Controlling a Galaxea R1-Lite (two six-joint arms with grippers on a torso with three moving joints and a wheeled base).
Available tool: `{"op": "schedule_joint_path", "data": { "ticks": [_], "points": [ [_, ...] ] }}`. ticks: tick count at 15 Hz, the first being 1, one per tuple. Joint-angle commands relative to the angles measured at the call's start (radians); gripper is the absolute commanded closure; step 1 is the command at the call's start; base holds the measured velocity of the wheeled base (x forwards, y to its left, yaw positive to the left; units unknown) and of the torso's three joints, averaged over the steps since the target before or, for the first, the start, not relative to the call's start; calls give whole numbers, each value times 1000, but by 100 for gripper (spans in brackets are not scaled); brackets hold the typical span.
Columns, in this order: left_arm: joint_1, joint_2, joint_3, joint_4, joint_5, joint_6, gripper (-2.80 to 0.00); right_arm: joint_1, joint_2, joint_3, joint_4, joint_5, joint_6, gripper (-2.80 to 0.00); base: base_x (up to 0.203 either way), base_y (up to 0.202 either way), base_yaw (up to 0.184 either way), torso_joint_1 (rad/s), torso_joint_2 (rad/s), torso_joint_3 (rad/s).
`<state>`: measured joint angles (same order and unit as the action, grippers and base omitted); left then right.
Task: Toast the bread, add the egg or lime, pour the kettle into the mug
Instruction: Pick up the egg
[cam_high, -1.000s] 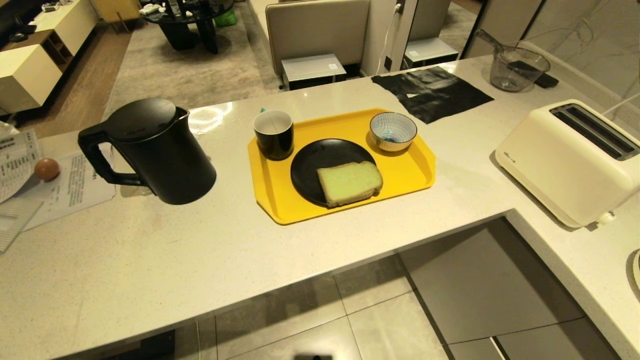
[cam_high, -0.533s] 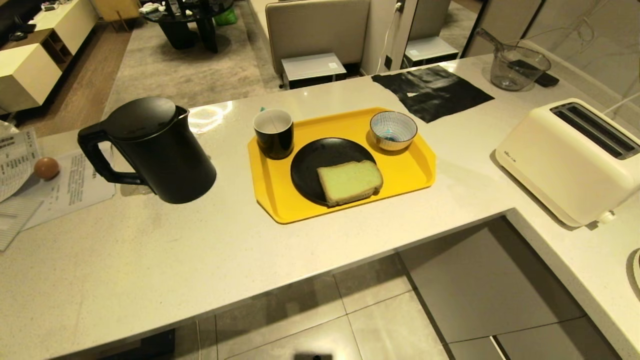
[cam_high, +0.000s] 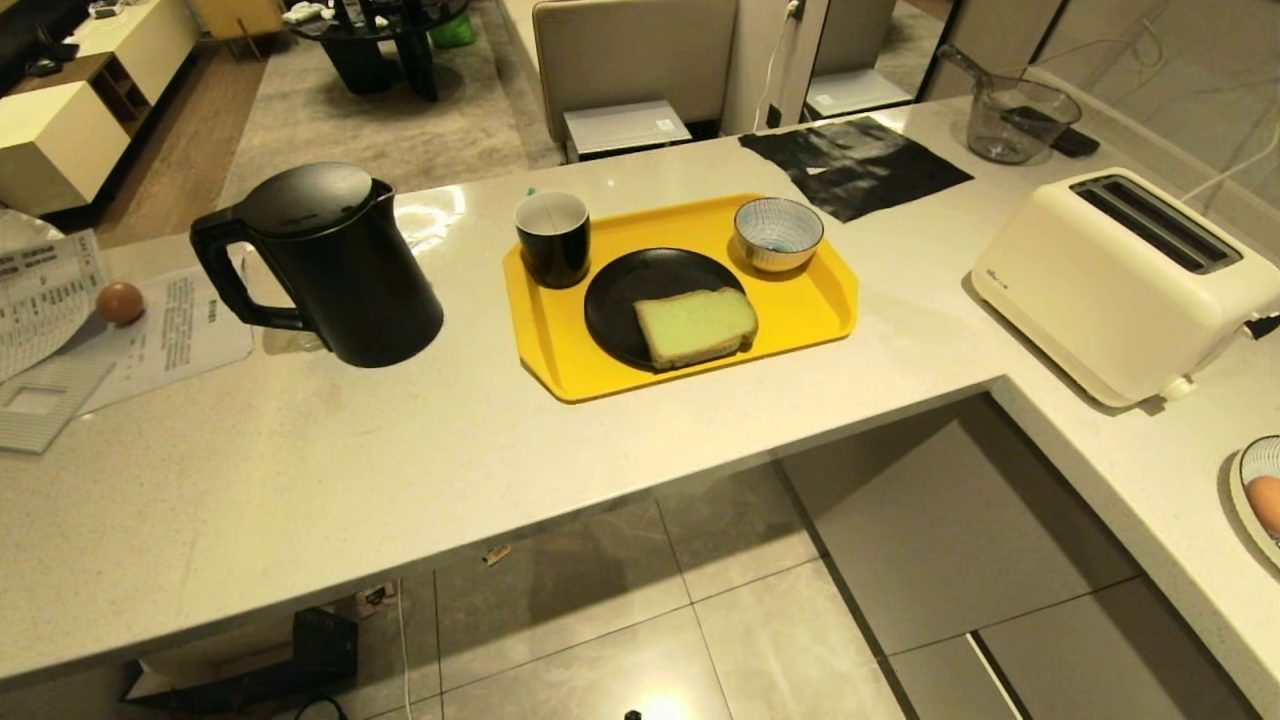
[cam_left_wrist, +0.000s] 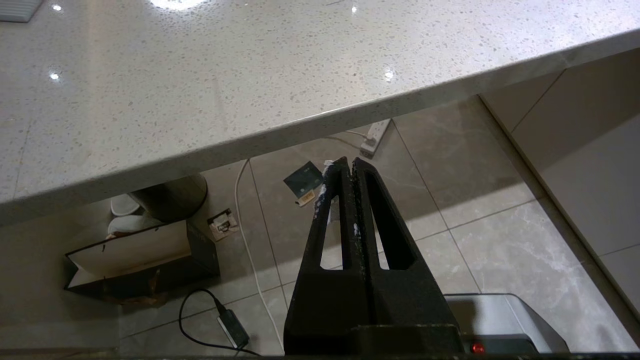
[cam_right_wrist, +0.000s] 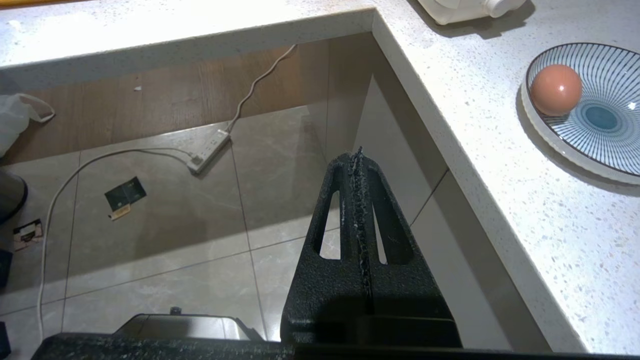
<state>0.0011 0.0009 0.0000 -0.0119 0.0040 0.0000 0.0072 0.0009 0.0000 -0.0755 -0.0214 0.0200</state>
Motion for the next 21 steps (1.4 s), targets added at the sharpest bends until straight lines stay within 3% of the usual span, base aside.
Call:
{"op": "schedule_joint_path", "data": {
  "ticks": [1,10,21],
  "points": [
    [1,1,0,0,1,0,0,0,2,26,-1,0,0,0,0,0,0,0,0,0],
    [1,1,0,0,1,0,0,0,2,26,0,0,9,0,1,2,-7,0,0,1],
    [2,1,0,0,0,0,0,0,2,26,0,-2,9,0,2,9,-166,1,1,3]
  ]
}}
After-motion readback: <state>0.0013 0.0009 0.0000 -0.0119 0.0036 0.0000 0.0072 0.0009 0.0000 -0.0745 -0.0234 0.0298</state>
